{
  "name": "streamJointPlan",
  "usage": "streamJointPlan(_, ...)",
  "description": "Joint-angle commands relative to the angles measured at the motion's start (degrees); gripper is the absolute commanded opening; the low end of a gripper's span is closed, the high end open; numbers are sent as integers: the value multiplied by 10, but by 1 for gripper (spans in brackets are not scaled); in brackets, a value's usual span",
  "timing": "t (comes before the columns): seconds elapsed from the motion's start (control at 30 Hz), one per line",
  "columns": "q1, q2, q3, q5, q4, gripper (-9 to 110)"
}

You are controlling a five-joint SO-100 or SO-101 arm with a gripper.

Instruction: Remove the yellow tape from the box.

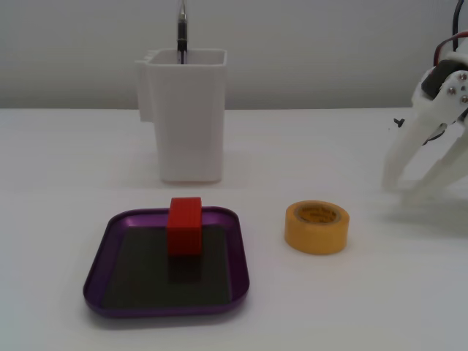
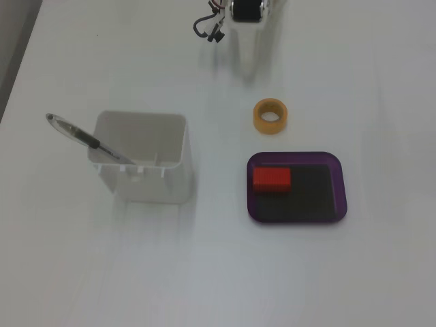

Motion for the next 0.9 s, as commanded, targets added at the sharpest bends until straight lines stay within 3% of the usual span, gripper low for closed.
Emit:
streamJointPlan(0.0, 0, 48, 4, 4, -10, -1)
streamJointPlan(0.87, 0, 48, 4, 8, -10, 0)
